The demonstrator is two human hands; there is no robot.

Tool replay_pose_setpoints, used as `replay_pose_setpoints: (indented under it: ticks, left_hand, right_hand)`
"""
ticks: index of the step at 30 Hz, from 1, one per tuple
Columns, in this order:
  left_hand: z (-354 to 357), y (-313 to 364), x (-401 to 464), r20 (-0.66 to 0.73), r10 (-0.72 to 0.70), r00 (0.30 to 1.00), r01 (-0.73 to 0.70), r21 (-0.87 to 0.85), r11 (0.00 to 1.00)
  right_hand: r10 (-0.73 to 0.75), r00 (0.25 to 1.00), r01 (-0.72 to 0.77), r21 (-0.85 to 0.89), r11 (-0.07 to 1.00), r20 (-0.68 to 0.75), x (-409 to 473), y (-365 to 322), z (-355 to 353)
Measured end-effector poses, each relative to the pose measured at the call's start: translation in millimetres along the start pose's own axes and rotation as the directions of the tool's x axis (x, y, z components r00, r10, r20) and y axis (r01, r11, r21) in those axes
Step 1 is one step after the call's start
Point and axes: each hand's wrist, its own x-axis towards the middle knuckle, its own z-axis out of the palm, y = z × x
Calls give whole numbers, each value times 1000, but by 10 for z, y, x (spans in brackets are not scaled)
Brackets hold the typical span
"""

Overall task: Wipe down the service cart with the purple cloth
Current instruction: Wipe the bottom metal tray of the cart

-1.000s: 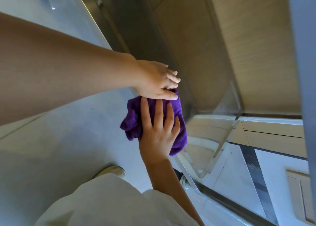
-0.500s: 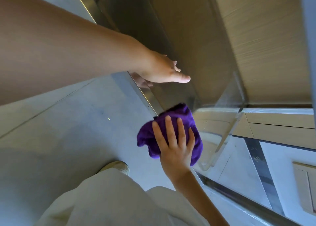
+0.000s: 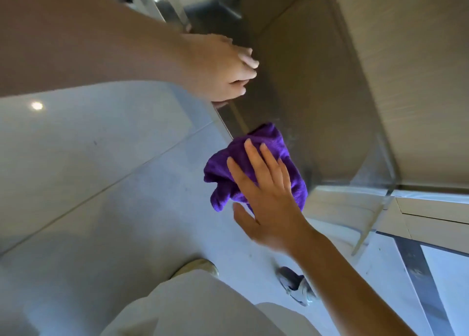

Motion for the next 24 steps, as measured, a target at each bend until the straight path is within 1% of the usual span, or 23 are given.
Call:
replay_pose_setpoints:
  ticks: [1,3,5,6,7,8,9,10,11,12,13,15,16,18,20,22,24]
  left_hand:
    - [-19,-22,-93,30,-61,998,64,-77,995]
    - [-26,-15,-201,18,-232,973,233,-119,965]
    - [-25,-45,-268,58,-332,941,337,-169,926]
    - [-55,-64,-289,90,-378,921,387,-296,873]
    - [-83,-99,-307,116,-433,894,432,-482,762]
    - [-106,-134,-318,148,-476,867,451,-640,622]
    - [-117,-165,-328,174,-498,850,440,-754,488]
    - [-156,-192,-333,194,-503,842,423,-816,394]
    - [-153,-216,-343,212,-497,841,412,-847,337]
    - [-142,-222,-354,224,-479,849,406,-856,319]
    - [-124,-232,-359,226,-473,852,405,-856,321]
    - [-68,-225,-317,186,-508,841,406,-838,365]
    - [-60,-193,-294,148,-537,831,404,-823,399]
    - [-54,-123,-259,32,-597,802,362,-821,441]
    - [-17,-104,-254,-58,-618,784,358,-771,527]
    - [46,-110,-263,-100,-582,807,372,-680,632]
    - [90,-103,-293,-116,-550,827,382,-602,701]
  right_hand:
    - [35,999,-33,38,999,-40,21,10,7]
    - [127,985,-126,14,992,-120,112,-15,35]
    - [213,965,-216,-1,976,-155,267,-65,43]
    - [241,958,-244,-2,970,-154,358,-90,35]
    - [260,953,-263,0,965,-153,457,-116,19]
    - [274,949,-277,3,961,-154,559,-144,7]
    - [281,946,-284,6,959,-161,667,-186,-33]
    - [284,944,-287,9,958,-165,787,-232,-78]
    - [279,946,-280,19,960,-163,915,-276,-118]
    - [272,950,-270,35,962,-151,1057,-313,-147]
    - [262,954,-257,49,965,-145,1213,-342,-165]
    - [228,949,-222,54,974,-216,1531,-375,-210]
    - [224,945,-210,79,974,-240,1667,-395,-224]
    - [269,945,-239,170,956,-185,1841,-419,-208]
    - [292,934,-256,182,949,-207,1855,-429,-173]
    - [278,918,-251,128,959,-283,1756,-415,-133]
    - [252,903,-237,87,968,-348,1612,-383,-65]
